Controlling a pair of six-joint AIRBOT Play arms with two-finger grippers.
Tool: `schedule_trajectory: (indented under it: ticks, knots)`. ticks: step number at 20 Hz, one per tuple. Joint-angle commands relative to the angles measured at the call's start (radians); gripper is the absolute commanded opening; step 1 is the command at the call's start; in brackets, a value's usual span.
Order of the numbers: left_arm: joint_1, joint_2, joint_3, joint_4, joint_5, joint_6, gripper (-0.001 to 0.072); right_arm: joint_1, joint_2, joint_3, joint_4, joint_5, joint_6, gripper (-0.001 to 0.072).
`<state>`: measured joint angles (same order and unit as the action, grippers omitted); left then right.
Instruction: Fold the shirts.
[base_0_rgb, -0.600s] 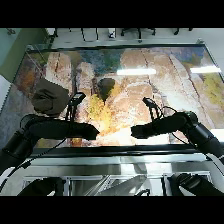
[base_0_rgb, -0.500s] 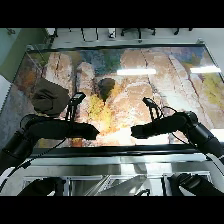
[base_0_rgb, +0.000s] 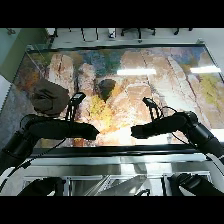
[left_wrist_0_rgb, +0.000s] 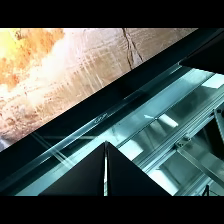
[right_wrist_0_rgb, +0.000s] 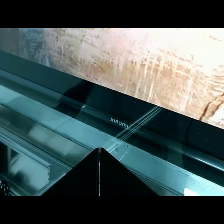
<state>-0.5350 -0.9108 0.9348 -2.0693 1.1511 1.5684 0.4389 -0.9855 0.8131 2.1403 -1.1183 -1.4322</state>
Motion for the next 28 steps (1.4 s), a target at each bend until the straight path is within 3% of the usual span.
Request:
schedule_trajectory:
  ticks: [1, 5, 8, 10, 13, 14, 15, 16, 17, 18, 19, 22, 28]
  knots:
    - [0.000, 0.000, -0.001, 0.008, -0.011, 0.001, 0.0017, 0.001, -0.001, 0.000, 0.000, 0.001, 0.000, 0.0020]
    - [0.002, 0.000, 0.000, 0.011, -0.212, 0.001, 0.0017, 0.001, -0.002, 0.000, 0.001, 0.036, 0.000, 0.0020]
    - [0.050, 0.000, 0.000, 0.136, -0.272, 0.000, 0.0017, 0.001, -0.005, 0.000, 0.026, 0.054, 0.008, 0.0020]
    - [0.139, 0.000, 0.000, 0.286, -0.271, -0.004, 0.0017, 0.001, -0.010, 0.000, 0.046, 0.073, 0.007, 0.0020]
    - [0.351, 0.000, 0.000, 0.371, -0.172, -0.011, 0.0019, -0.001, -0.012, 0.001, 0.045, 0.141, 0.006, 0.0020]
    - [0.427, 0.000, 0.000, 0.372, -0.153, -0.010, 0.0210, -0.001, -0.012, 0.002, 0.045, 0.162, 0.006, 0.0021]
    - [0.511, -0.001, 0.000, 0.373, -0.145, -0.010, 0.0654, -0.001, -0.012, 0.002, 0.045, 0.183, 0.005, 0.0026]
    - [0.586, -0.005, 0.000, 0.371, -0.148, -0.013, 0.0695, -0.002, -0.013, 0.002, 0.042, 0.207, 0.003, 0.0030]
    - [0.661, -0.016, 0.002, 0.370, -0.156, -0.013, 0.0695, -0.004, -0.012, 0.002, 0.037, 0.226, 0.003, 0.0129]
    - [0.724, -0.033, 0.002, 0.367, -0.166, -0.013, 0.0695, -0.014, -0.012, 0.002, 0.037, 0.234, 0.003, 0.0449]
    - [0.777, -0.056, 0.002, 0.367, -0.173, -0.013, 0.0695, -0.029, -0.012, 0.002, 0.037, 0.235, 0.003, 0.0672]
    - [0.865, -0.167, 0.007, 0.368, -0.208, -0.013, 0.0696, -0.095, -0.012, 0.003, 0.037, 0.235, 0.003, 0.0688]
    - [0.876, -0.485, 0.186, 0.367, -0.262, -0.013, 0.0695, -0.176, -0.012, 0.003, 0.033, 0.237, 0.003, 0.0688]
